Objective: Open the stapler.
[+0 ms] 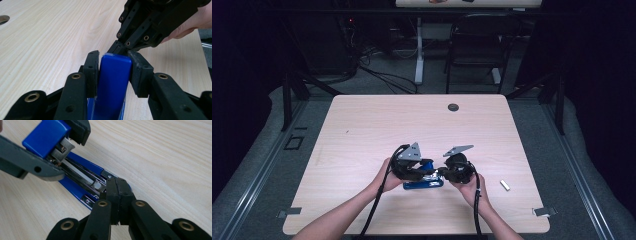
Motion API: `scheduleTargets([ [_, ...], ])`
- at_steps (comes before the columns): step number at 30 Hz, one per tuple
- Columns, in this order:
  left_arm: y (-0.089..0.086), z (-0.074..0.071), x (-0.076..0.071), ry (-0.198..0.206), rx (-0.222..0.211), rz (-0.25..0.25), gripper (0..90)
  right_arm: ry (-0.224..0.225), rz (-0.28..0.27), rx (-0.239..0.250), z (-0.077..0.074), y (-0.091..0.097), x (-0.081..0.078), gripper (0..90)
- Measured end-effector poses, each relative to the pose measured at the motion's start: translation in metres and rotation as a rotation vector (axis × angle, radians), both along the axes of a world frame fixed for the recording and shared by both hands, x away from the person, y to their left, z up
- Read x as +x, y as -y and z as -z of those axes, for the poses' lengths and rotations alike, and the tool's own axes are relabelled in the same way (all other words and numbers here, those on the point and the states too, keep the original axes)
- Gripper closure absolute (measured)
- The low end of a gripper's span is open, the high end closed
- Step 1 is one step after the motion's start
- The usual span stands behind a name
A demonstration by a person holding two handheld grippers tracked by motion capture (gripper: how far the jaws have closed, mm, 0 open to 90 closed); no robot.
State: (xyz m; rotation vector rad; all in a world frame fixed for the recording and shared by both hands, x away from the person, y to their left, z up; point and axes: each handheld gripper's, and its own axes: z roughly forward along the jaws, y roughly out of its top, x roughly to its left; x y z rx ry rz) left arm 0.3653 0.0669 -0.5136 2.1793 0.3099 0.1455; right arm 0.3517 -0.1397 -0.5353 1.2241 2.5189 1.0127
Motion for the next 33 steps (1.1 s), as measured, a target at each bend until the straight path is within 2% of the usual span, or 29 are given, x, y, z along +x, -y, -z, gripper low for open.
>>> scheduleTargets([
  [8, -0.003, -0.002, 0.000, 0.005, 0.000, -0.004, 63.2, 0.028, -0.017, -0.042, 0.001, -0.004, 0.000, 90.0],
  [22, -0.009, -0.008, -0.001, 0.029, 0.022, -0.005, 64.1, 0.041, -0.032, -0.094, 0.001, -0.009, -0.001, 90.0],
  [31, -0.012, -0.010, -0.001, 0.032, 0.028, -0.001, 64.4, 0.033, -0.037, -0.089, 0.001, -0.009, 0.000, 90.0],
  [32, -0.013, -0.012, -0.001, 0.034, 0.039, 0.001, 64.5, 0.028, -0.041, -0.105, 0.000, -0.009, 0.000, 90.0],
  [33, -0.014, -0.011, -0.001, 0.031, 0.028, -0.001, 64.5, 0.025, -0.041, -0.107, 0.000, -0.009, 0.001, 90.0],
])
